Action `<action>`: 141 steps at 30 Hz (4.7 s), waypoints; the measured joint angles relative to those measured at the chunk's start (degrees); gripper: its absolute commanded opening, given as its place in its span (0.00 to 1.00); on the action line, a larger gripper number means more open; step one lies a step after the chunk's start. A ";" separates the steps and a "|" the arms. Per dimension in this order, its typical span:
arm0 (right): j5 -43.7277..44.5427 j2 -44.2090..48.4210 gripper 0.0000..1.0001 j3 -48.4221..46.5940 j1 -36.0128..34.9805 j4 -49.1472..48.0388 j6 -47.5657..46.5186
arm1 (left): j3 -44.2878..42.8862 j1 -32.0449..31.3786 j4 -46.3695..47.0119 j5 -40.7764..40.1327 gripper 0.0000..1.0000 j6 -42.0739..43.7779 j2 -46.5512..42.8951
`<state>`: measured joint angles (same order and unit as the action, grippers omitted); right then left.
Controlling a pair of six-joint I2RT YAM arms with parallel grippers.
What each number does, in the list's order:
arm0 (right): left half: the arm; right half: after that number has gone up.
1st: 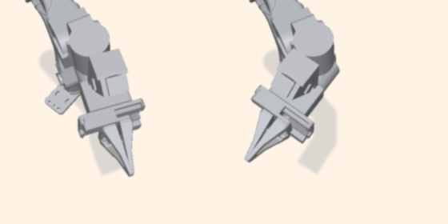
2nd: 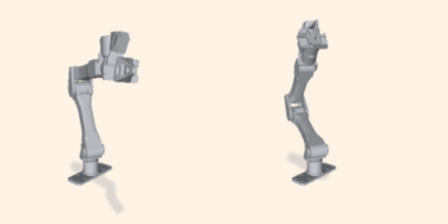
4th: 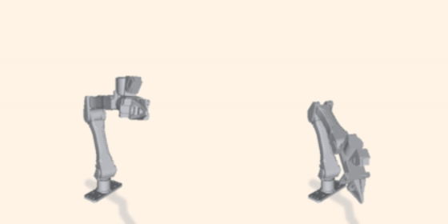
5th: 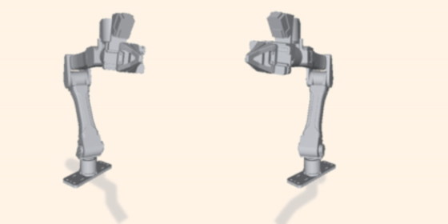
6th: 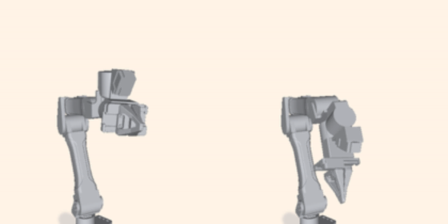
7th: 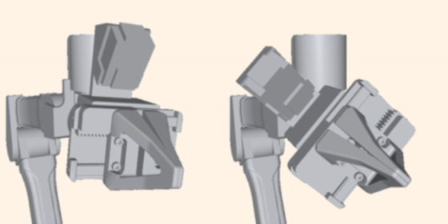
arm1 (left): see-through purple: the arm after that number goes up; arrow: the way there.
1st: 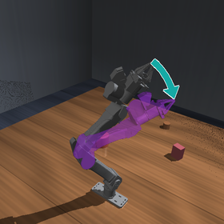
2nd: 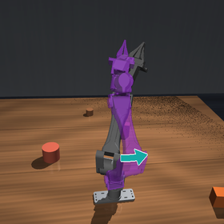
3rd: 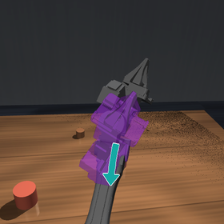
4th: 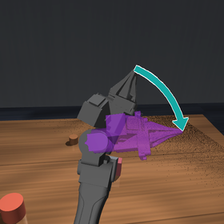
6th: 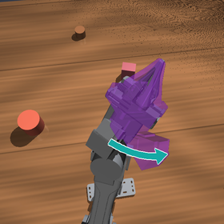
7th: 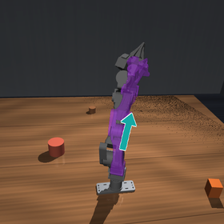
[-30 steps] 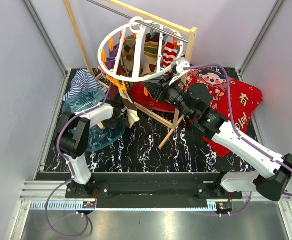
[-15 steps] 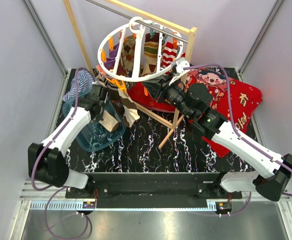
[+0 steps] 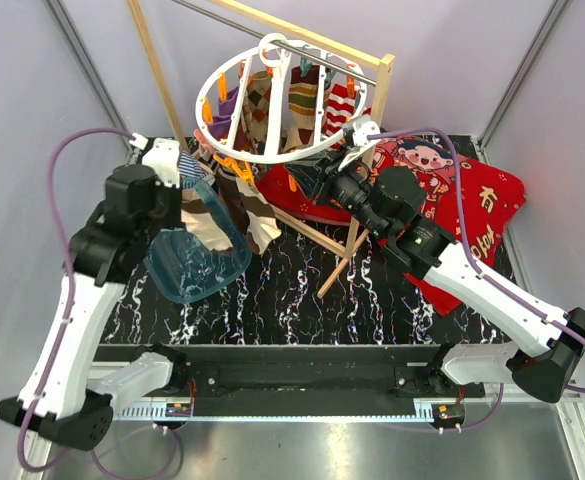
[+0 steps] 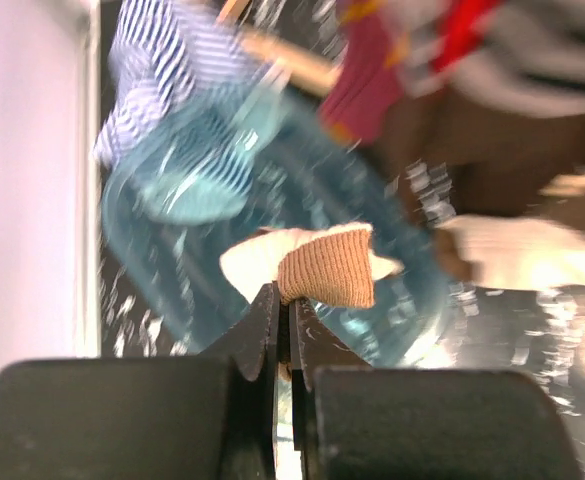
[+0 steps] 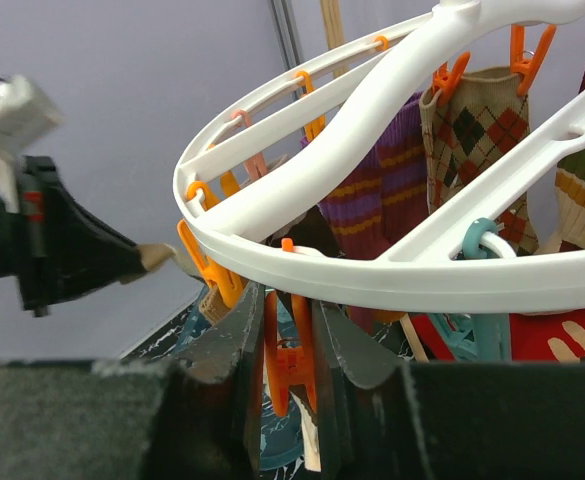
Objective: Clip the socks to the hanger
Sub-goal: Pick up the sock from the bin, then clamp the sock onto the hanger.
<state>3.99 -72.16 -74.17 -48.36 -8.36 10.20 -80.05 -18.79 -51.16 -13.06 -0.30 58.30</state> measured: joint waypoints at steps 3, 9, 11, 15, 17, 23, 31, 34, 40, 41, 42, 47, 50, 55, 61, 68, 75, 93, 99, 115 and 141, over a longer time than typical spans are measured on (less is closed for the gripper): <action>0.00 0.02 0.00 0.00 0.00 0.00 -0.15 | -3.10 -1.03 -0.04 6.95 0.00 0.90 -2.95; 0.00 0.22 0.00 0.28 0.00 -0.31 -0.39 | -7.58 -3.43 -0.02 22.99 0.00 1.33 -5.49; -0.02 0.24 0.00 0.35 0.00 -0.42 -0.48 | -8.17 -4.70 0.02 27.02 0.00 1.27 -5.42; 0.00 0.37 0.00 0.39 0.00 -0.42 -0.57 | -8.87 -8.57 -0.02 32.52 0.00 0.42 -3.50; 0.00 0.48 0.00 0.39 0.00 -0.44 -0.74 | -9.18 -10.86 0.00 33.55 0.00 -0.35 -1.92; 0.00 0.87 0.00 0.72 0.00 -0.83 -0.98 | -10.05 -16.79 0.13 32.81 0.00 -3.48 3.85; -0.02 1.40 0.00 1.49 0.02 -1.53 -1.31 | -14.43 -21.44 0.22 27.45 0.00 -10.05 12.74; -0.07 1.77 0.00 1.86 0.02 -1.95 -1.42 | -16.02 -21.99 0.02 24.61 0.00 -12.48 15.12; -0.20 2.49 0.00 2.21 0.07 -2.62 -1.46 | -20.02 -22.21 -0.52 20.94 0.00 -16.06 18.67; -0.31 2.56 0.00 2.21 0.11 -2.67 -1.46 | -20.57 -22.23 -0.66 20.44 0.00 -16.55 18.95; -0.46 2.58 0.00 2.23 0.15 -2.80 -1.51 | -21.00 -22.25 -0.72 19.96 0.00 -16.96 19.17; -0.68 2.58 0.00 2.56 0.17 -3.23 -1.62 | -22.77 -22.36 -1.20 18.45 0.00 -19.04 20.22; -0.87 2.58 0.00 2.93 0.28 -3.45 -1.62 | -23.45 -22.36 -1.64 18.29 0.00 -20.09 20.83; -1.73 2.58 0.00 3.28 0.66 -3.87 -1.66 | -23.74 -22.40 -1.86 18.23 0.00 -21.35 21.35; -2.25 2.58 0.00 3.37 0.70 -4.04 -1.66 | -23.76 -22.43 -1.92 17.88 0.00 -22.12 21.46; -3.13 2.58 0.00 3.39 0.81 -4.13 -1.64 | -24.63 -22.51 -2.84 16.81 0.00 -22.32 22.56; -3.72 2.58 0.00 3.39 0.92 -4.28 -1.73 | -26.03 -22.53 -3.50 16.28 0.00 -23.06 23.80; -5.44 1.75 0.00 5.05 1.07 -7.98 -2.97 | -26.32 -22.51 -2.12 19.10 0.00 -25.29 23.61; -7.13 1.75 0.00 5.64 1.07 -9.73 -4.13 | -26.32 -22.51 -1.44 19.19 0.00 -25.29 22.67; -8.04 2.64 0.04 9.68 1.07 -16.24 -6.99 | -25.81 -22.40 0.39 20.70 0.00 -25.83 21.90; -7.15 5.73 0.87 11.56 1.36 -17.70 -7.37 | -22.45 -22.34 4.81 23.12 0.20 -27.30 19.43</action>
<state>-3.16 -66.43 -62.61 -47.00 -26.06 2.83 -102.50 -41.12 -46.35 10.07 -27.59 77.73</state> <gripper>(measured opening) 0.801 0.081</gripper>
